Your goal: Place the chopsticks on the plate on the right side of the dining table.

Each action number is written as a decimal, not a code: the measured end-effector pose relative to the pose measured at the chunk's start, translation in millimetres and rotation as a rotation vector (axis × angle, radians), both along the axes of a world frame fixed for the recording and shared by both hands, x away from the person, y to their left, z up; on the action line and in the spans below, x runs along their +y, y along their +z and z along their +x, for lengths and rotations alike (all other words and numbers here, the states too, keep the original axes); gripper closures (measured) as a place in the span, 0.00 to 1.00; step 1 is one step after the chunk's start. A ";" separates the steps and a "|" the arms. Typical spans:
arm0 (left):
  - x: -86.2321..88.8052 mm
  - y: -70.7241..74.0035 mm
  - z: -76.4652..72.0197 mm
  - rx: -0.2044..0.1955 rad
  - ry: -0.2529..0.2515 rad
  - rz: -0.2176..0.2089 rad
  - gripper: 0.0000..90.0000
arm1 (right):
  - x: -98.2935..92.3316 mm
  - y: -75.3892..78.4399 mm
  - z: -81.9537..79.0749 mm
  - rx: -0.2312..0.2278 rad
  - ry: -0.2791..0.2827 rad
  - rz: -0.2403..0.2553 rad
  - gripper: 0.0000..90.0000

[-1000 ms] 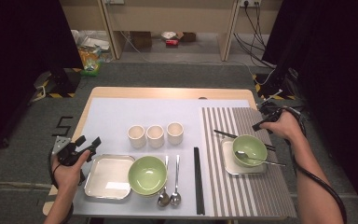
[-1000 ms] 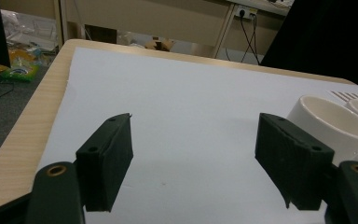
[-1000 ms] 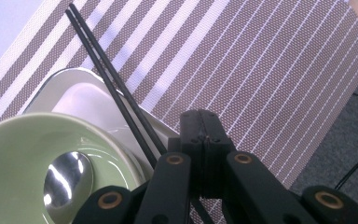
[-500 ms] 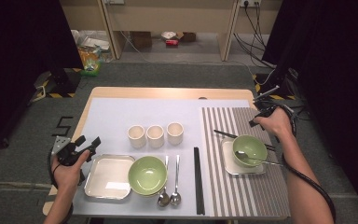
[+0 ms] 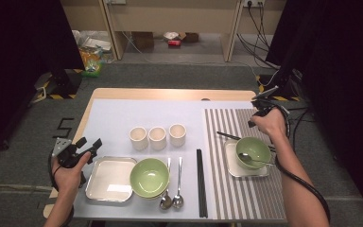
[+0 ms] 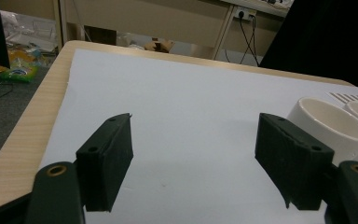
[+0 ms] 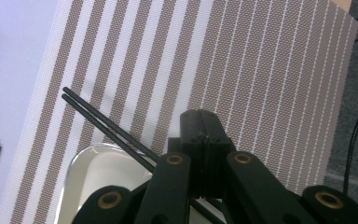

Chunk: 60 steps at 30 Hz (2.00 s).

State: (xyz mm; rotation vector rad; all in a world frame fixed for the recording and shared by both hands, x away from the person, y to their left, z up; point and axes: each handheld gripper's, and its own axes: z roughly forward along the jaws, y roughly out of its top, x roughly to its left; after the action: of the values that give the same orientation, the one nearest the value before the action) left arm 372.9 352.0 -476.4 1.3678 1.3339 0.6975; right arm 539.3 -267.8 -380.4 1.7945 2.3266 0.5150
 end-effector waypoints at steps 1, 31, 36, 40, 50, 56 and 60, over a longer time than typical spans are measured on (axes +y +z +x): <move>-0.1 0.0 0.1 0.000 -0.001 0.000 0.30 | 1.4 -0.1 0.0 0.002 -0.003 0.000 1.00; -1.4 0.5 0.6 -0.003 -0.003 0.000 0.30 | 29.2 -3.8 5.0 0.055 -0.130 0.019 1.00; 0.0 0.5 0.2 -0.002 -0.001 -0.001 0.30 | 36.8 -6.6 4.8 0.073 -0.148 0.015 1.00; -0.2 0.5 0.6 -0.003 -0.004 -0.001 0.30 | 44.3 -9.9 4.4 0.086 -0.148 0.017 1.00; 0.5 0.4 0.3 -0.002 -0.002 -0.003 0.30 | 61.5 -20.0 6.5 0.113 -0.180 0.013 0.99; 0.2 0.4 0.2 -0.002 -0.004 -0.001 0.30 | 67.2 -23.0 10.7 0.113 -0.190 0.010 0.99; 0.5 0.3 0.3 -0.002 -0.004 -0.001 0.30 | 69.1 -26.9 13.6 0.116 -0.205 0.002 0.99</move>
State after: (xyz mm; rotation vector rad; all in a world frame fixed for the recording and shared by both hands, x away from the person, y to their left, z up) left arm 373.3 352.5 -476.1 1.3679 1.3297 0.6952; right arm 552.8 -198.7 -407.3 2.0856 2.1773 0.3926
